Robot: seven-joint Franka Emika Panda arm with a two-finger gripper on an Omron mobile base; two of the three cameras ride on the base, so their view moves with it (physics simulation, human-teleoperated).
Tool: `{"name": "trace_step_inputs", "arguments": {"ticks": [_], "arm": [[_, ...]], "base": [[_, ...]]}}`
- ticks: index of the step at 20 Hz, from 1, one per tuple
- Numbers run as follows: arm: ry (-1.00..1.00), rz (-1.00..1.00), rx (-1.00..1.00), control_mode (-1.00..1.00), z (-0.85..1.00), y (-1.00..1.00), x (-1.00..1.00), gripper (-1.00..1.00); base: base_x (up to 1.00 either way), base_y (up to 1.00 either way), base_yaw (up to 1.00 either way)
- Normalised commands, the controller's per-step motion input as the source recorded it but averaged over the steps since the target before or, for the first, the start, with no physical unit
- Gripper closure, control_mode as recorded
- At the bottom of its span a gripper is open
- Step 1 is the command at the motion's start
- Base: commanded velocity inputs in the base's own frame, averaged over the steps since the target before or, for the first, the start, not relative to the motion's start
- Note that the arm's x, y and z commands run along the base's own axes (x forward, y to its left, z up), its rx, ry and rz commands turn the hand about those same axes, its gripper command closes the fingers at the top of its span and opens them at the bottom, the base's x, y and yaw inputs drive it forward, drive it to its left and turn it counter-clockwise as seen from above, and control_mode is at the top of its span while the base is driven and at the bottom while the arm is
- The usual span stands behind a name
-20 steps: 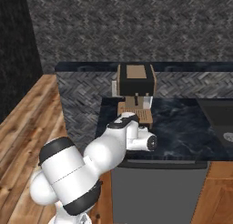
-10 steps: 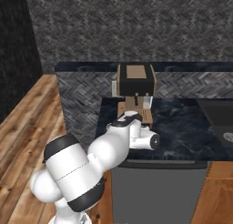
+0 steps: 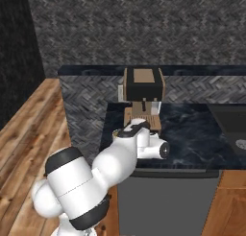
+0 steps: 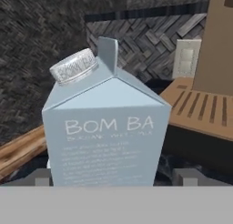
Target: Take a sugar cube from the saucer and place it inside the coffee. Then, grab milk from the fridge and place it next to the coffee on the counter to sweeten the coffee.
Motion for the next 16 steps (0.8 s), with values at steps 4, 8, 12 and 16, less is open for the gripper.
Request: {"name": "trace_step_inputs", "arguments": {"ticks": [4, 8, 12, 16], "arm": [[-0.01, 0.00, -0.05, -1.00, 0.03, 0.00, -0.11, -1.00], [0.00, -0.01, -0.02, -1.00, 0.36, 0.00, -0.10, -1.00], [0.00, -0.02, 0.00, -1.00, 0.53, 0.00, -0.02, -1.00], [0.00, -0.02, 0.00, -1.00, 0.62, 0.00, -0.10, -1.00]], "base": [[0.00, 0.00, 0.00], [0.00, 0.00, 0.00], [0.00, 0.00, 0.00], [0.00, 0.00, 0.00]]}}
